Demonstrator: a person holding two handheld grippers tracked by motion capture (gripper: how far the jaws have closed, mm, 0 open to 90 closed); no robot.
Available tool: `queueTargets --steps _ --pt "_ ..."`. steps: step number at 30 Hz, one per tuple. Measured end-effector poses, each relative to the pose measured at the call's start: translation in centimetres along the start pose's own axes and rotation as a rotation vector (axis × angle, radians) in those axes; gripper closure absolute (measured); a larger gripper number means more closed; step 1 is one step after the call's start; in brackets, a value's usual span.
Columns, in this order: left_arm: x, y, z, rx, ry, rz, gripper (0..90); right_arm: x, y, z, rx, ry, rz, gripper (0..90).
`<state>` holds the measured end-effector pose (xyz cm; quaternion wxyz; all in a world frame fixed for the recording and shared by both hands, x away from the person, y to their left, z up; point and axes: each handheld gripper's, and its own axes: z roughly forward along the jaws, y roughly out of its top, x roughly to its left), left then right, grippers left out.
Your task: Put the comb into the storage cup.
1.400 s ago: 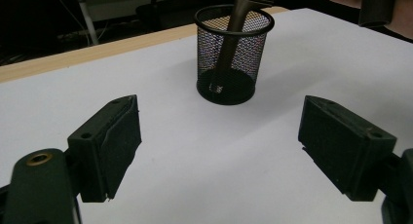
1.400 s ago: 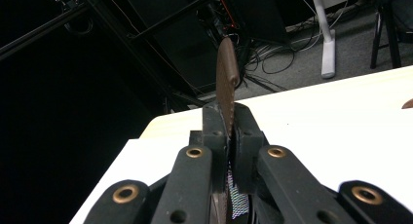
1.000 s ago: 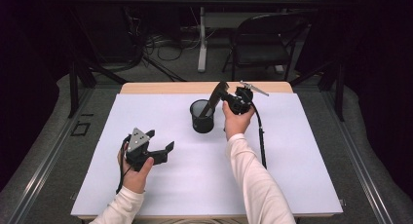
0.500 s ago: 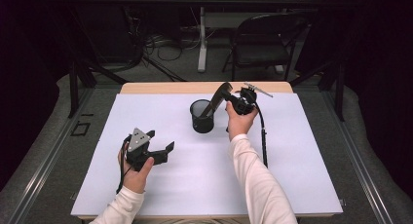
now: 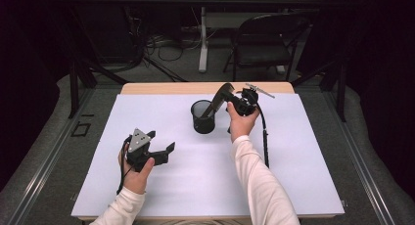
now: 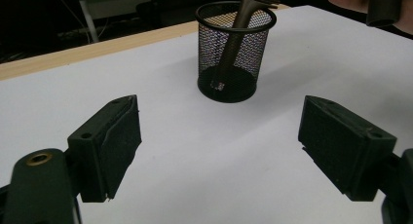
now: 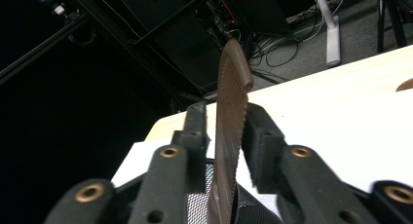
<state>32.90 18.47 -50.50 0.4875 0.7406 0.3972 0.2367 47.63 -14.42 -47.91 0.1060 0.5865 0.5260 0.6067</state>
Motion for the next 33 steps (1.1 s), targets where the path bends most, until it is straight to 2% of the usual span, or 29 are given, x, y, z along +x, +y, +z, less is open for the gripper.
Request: queueTargets --steps 8,13,24,33 --pt "0.0 0.0 0.1 0.0 0.001 0.002 16.0 -0.4 0.0 -0.3 -0.013 0.01 0.014 56.7" --pt "-0.1 0.0 0.1 0.0 0.002 0.004 15.9 -0.4 0.1 -0.5 0.006 0.027 0.012 49.6" --pt "-0.1 0.0 0.0 -0.001 0.003 0.003 16.0 0.3 0.1 -1.0 0.005 0.029 -0.039 40.2" --pt "-0.1 0.0 0.0 0.0 0.001 0.005 16.0 0.6 0.2 -1.4 0.006 -0.023 -0.103 36.4"
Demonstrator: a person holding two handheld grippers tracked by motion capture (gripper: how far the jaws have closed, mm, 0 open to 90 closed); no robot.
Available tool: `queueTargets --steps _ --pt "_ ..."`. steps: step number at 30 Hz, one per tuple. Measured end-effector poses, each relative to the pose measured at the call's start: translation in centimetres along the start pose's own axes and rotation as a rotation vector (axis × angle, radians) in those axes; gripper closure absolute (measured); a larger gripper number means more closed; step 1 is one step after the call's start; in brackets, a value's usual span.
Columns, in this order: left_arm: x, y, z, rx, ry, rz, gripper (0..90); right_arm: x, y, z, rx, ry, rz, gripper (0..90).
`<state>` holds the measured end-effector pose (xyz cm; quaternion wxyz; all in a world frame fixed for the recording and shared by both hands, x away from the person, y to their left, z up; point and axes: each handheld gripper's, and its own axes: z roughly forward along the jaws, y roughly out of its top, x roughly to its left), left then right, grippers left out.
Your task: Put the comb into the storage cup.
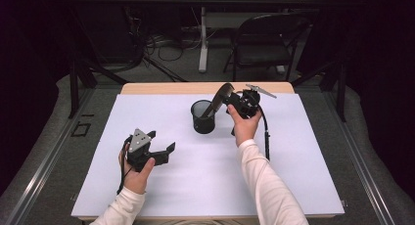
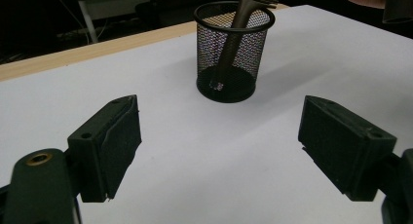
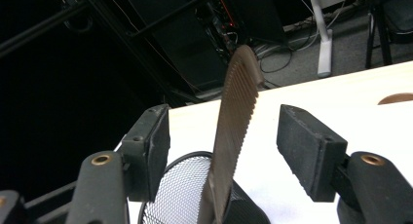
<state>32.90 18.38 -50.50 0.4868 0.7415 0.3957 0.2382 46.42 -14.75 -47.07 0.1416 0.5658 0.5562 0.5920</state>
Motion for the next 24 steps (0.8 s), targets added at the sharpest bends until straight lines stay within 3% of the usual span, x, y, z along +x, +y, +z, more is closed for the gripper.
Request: queueTargets --steps 9,19,24 --pt "0.0 0.0 0.0 0.0 0.0 -0.001 16.0 -0.2 0.0 -0.6 0.047 -0.037 -0.067 35.1" --pt "0.0 0.0 0.0 0.003 -0.003 0.0 16.0 0.7 0.2 -1.8 0.075 -0.078 -0.175 35.0" --pt "0.0 0.0 0.0 0.002 -0.002 0.0 16.0 1.2 0.2 -2.4 0.081 -0.064 -0.2 35.2"
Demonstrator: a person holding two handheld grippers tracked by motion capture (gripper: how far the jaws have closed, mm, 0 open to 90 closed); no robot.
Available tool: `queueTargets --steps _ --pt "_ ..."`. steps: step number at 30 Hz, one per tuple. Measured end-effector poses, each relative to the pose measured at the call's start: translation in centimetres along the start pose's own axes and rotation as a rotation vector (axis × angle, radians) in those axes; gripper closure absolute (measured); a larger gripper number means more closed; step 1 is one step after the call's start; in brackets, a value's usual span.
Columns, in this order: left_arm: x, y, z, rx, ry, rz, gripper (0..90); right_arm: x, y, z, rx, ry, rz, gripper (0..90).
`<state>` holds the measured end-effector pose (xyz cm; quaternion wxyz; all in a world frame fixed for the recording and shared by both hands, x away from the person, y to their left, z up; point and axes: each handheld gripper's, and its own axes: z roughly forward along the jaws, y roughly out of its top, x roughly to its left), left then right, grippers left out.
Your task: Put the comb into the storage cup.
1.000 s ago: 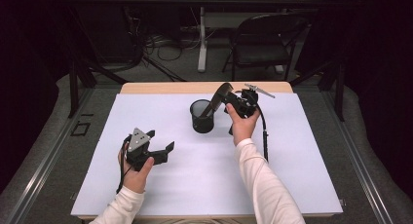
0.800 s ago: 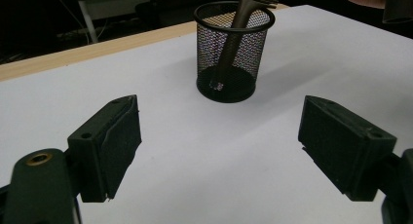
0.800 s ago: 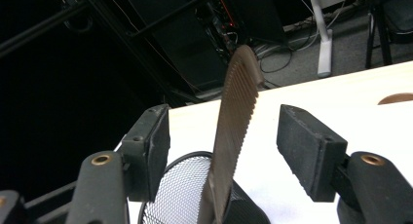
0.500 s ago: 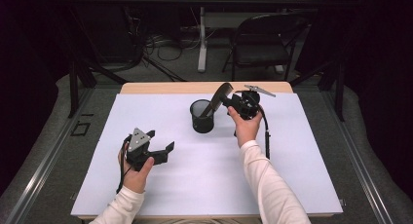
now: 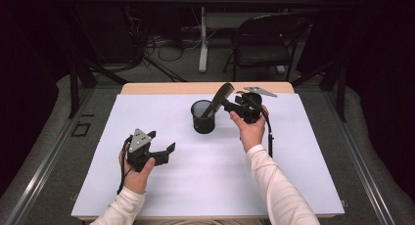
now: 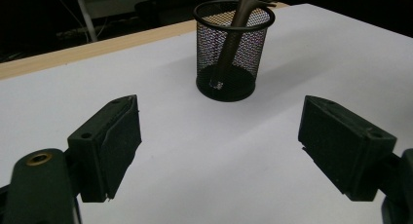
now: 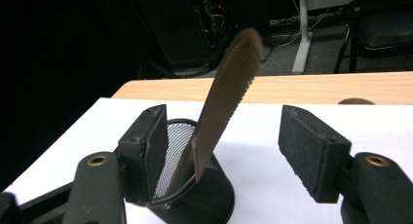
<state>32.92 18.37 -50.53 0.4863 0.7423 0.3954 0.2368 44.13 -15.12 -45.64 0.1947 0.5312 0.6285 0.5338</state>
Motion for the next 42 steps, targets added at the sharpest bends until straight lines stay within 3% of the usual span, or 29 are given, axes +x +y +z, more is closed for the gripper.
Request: queueTargets --steps 4,7,20,24,29,42 --pt "0.0 0.0 0.0 0.0 -0.001 0.0 16.0 0.1 -0.2 -0.3 0.012 0.007 0.004 34.5" --pt "0.0 0.0 0.0 0.0 0.0 -0.001 15.9 0.1 -0.5 -0.6 0.016 -0.013 -0.006 30.4" --pt "0.0 0.0 -0.1 0.001 0.0 0.001 16.0 0.5 -1.3 -2.0 0.0 -0.018 -0.101 15.9" --pt "0.0 0.0 0.0 0.002 0.0 0.001 16.0 0.7 -1.7 -2.5 0.01 0.001 -0.117 13.5" --pt "0.1 0.0 -0.1 0.001 -0.003 -0.002 16.0 1.2 -2.0 -3.2 0.019 0.036 -0.132 0.0" --pt "0.2 0.1 -0.2 -0.001 -0.01 -0.008 16.0 2.2 -3.7 -4.8 0.027 0.014 -0.24 0.0"
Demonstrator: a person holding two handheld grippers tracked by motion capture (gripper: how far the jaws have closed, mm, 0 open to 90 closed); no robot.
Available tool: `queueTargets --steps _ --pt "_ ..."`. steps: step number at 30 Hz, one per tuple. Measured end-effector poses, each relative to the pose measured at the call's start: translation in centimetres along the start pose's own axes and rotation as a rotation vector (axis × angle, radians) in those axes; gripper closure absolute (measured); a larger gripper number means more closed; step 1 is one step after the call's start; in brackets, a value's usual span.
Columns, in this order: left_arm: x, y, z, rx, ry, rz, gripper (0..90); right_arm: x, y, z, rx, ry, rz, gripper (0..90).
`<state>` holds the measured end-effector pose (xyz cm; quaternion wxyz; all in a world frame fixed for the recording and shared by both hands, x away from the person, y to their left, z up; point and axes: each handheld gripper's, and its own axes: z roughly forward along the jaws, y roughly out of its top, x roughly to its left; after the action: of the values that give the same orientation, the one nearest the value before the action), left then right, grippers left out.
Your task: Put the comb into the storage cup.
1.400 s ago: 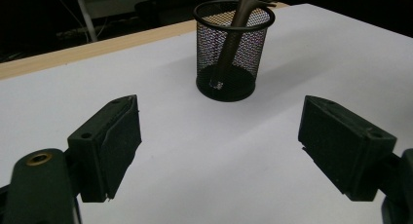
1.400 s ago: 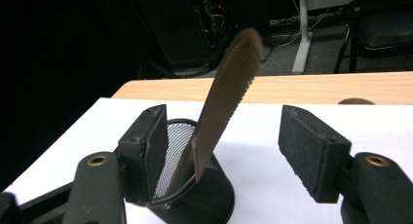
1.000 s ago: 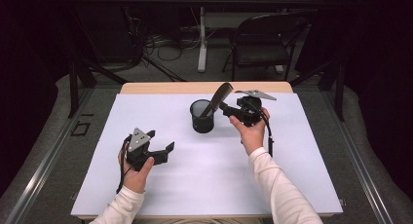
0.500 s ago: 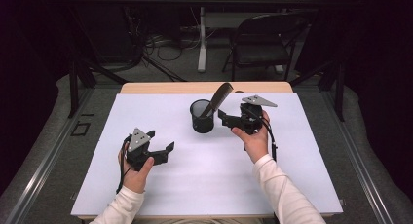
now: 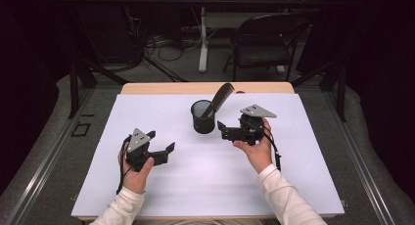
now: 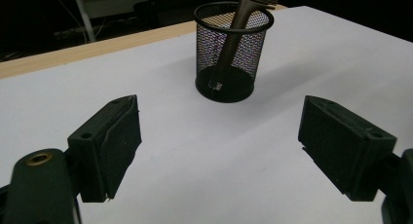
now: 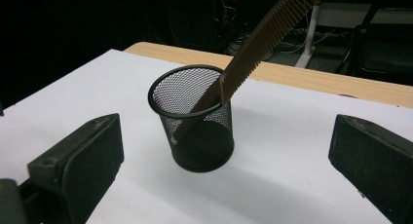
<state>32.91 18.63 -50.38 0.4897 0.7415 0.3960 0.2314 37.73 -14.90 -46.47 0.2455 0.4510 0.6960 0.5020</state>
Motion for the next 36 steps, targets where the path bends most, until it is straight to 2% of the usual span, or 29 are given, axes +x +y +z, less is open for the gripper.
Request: queueTargets --steps 13,26,36 --pt "0.1 0.1 -0.1 -0.002 0.003 -0.006 16.0 1.5 -1.2 -1.8 0.006 0.02 -0.052 0.0" --pt "0.4 0.1 -0.3 -0.004 0.008 -0.011 16.0 2.3 -2.6 -3.4 -0.006 0.034 -0.041 0.0" --pt "0.5 0.1 -0.3 -0.006 0.014 -0.019 16.0 2.0 -4.1 -4.2 0.0 0.037 -0.029 0.0"
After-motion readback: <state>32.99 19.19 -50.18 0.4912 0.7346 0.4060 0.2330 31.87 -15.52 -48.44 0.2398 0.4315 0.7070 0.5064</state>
